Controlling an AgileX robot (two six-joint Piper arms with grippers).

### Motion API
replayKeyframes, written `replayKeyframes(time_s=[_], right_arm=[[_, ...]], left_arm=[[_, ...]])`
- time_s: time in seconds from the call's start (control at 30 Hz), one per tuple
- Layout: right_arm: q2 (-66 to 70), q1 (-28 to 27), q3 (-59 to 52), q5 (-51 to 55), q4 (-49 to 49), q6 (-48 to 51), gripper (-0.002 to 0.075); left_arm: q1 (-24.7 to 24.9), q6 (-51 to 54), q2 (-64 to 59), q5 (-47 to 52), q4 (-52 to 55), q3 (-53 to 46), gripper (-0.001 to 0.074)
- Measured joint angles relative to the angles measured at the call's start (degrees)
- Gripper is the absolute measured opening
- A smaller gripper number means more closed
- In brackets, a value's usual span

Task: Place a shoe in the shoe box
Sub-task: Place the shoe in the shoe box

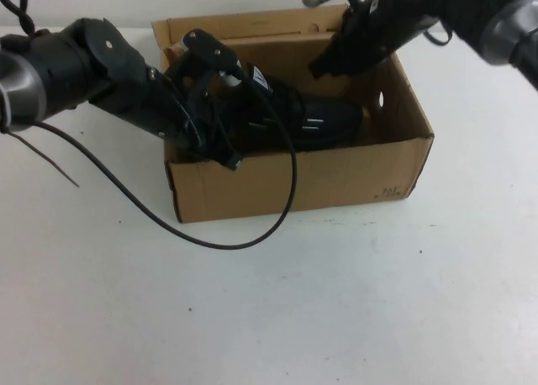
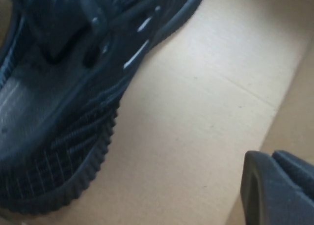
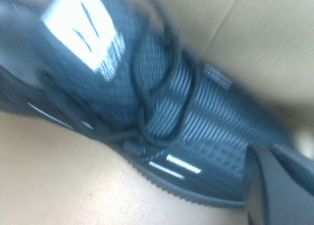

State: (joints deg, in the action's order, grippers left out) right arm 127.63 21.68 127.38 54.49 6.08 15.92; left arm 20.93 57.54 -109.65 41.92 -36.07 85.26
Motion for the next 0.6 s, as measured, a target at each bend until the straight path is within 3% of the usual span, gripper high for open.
replayKeyframes(time_s=[0.33, 0.6], right_arm=[[-16.1, 0.0, 0.1, -4.2, 6.2, 0.9, -0.0017], [-28.3, 0.0, -0.9, -5.0, 7.5, 0.9, -0.0017]], left_arm=[[0.0, -0.6, 13.4, 3.5, 2.4, 3.3, -0.0004], [0.0, -11.7, 31.8, 6.2, 11.0, 3.5, -0.0004]])
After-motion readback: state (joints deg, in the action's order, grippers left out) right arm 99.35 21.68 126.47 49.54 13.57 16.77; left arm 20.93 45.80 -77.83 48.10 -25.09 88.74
